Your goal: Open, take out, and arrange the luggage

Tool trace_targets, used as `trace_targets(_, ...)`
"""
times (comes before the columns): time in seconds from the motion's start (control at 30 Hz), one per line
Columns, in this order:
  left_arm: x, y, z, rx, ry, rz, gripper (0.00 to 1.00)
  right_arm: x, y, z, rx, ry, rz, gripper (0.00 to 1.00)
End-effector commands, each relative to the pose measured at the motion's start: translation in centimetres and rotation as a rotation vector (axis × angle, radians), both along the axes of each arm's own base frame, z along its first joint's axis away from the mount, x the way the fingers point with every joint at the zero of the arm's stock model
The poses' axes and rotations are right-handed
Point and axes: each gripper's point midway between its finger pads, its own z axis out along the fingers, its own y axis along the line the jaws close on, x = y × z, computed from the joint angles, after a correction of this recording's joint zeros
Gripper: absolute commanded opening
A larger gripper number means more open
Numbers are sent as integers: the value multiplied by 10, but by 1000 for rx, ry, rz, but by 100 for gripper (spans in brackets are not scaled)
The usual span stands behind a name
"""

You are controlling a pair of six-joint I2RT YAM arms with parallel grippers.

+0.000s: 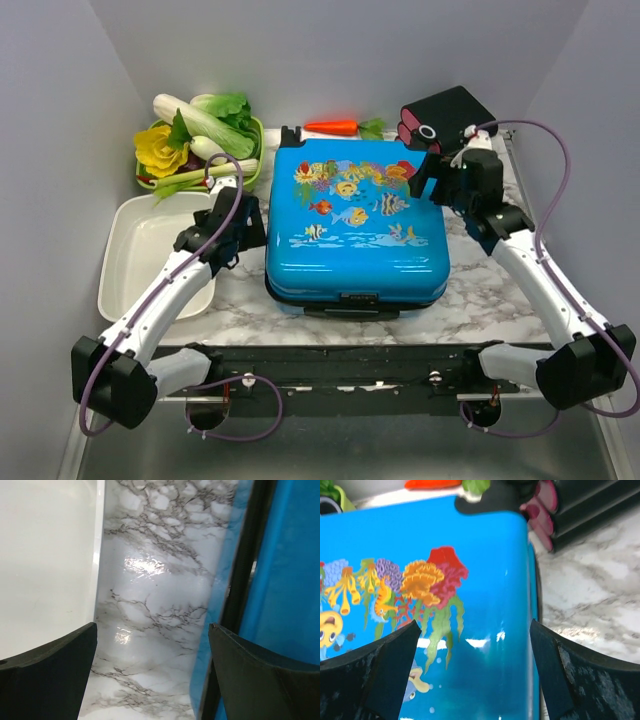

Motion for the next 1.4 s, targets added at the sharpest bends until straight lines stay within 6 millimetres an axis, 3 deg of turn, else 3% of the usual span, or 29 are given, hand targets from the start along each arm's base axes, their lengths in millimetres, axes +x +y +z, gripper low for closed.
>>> trace_targets(0.0,1,-28,47,-160,-112,-40,99,12,-22,16,-97,8,44,100)
trace_targets(0.03,-1,-27,49,-159,-113,-39,99,14,-17,20,-82,1,102,100)
trace_targets(0.2,-15,-14,61,-141,-137,-16,99,36,-43,34,-142,-49,114,100)
trace_targets(0.33,-22,-8,64,-139,-157,-12,99,64,-57,17,-340,-67,163,100)
trace_targets(0.4,-26,-3,68,-124,-167,-2,99,81,-65,-5,-455,-43,196,100)
trace_targets(0.43,-27,-1,69,-120,-168,1,99,91,-71,-1,-493,-64,175,100)
trace_targets(0.47,-27,-1,70,-120,-174,1,99,102,-75,-17,-512,-29,182,100)
trace_targets(0.53,-28,-5,70,-142,-183,-22,99,115,-93,-21,-564,-2,119,100)
trace_targets(0.57,-25,-10,69,-160,-194,-35,99,122,-97,-14,-567,-19,102,100)
trace_targets(0.6,-24,-14,69,-175,-197,-51,99,128,-99,-24,-560,-5,101,100)
trace_targets(0.63,-24,-19,69,-194,-197,-68,99,136,-97,-19,-550,-39,104,100)
trace_targets(0.8,-18,-24,72,-198,-200,-86,99,147,-100,-22,-560,-106,118,99)
trace_targets(0.93,-12,-26,71,-187,-197,-89,99,156,-80,-34,-541,-141,248,99)
trace_targets(1.03,-8,-27,72,-175,-190,-92,99,172,-81,-30,-551,-195,234,99)
trace_targets(1.07,-6,-27,72,-172,-193,-90,99,179,-82,-45,-555,-174,232,99)
trace_targets(1.1,-5,-25,70,-156,-187,-87,99,184,-83,-48,-570,-172,232,99)
trace_targets(1.13,-5,-24,69,-148,-186,-86,99,190,-89,-46,-592,-166,207,99)
trace_targets(1.17,-4,-23,69,-139,-183,-87,99,196,-93,-59,-607,-133,199,99)
trace_targets(1.23,-4,-22,66,-127,-170,-84,99,200,-106,-66,-647,-97,146,99)
trace_targets(1.37,-5,-21,64,-131,-164,-74,99,203,-140,-64,-635,-75,-16,99)
